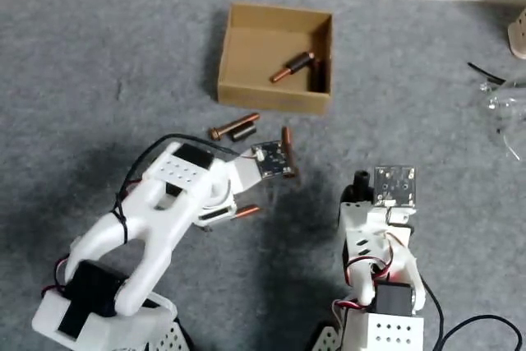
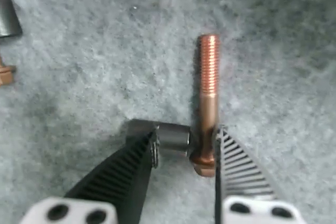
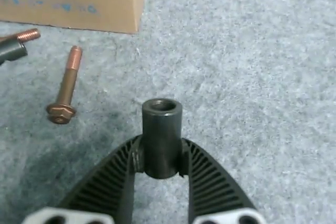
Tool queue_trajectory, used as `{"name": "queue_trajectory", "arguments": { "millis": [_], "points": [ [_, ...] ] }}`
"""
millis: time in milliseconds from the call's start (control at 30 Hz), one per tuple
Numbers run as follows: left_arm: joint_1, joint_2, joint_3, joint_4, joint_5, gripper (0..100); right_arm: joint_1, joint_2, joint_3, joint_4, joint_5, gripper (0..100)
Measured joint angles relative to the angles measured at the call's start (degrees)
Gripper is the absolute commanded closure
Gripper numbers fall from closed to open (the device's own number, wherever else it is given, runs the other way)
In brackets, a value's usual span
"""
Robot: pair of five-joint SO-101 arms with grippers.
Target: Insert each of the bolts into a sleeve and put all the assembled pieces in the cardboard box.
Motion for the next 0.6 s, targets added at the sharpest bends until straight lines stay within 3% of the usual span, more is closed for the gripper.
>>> {"name": "queue_trajectory", "arguments": {
  "millis": [600],
  "points": [
    [-0.9, 0.1, 2.8, -5.6, -0.4, 82, 0.0, 0.0, 0.0, 0.0, 1.6, 99.5]
  ]
}}
